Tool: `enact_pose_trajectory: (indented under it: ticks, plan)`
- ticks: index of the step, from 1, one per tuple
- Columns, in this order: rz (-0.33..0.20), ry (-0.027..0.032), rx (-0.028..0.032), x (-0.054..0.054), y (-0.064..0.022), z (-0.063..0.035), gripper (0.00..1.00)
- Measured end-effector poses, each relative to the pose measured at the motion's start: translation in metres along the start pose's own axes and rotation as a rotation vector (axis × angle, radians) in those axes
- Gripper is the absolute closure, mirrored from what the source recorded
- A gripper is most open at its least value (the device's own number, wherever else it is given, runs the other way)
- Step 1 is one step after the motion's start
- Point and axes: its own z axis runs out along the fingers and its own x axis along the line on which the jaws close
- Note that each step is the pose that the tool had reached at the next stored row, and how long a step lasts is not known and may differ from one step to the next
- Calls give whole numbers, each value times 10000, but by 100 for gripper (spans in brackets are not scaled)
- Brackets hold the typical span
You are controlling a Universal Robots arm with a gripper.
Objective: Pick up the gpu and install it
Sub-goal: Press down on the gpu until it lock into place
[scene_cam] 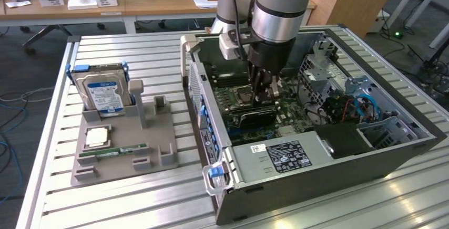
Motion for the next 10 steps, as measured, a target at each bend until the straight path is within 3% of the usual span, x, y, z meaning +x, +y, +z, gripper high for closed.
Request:
enact_pose_trajectory:
  ticks: [10]
  plan:
    - [74, 3, 1, -34, -2, 140, 89]
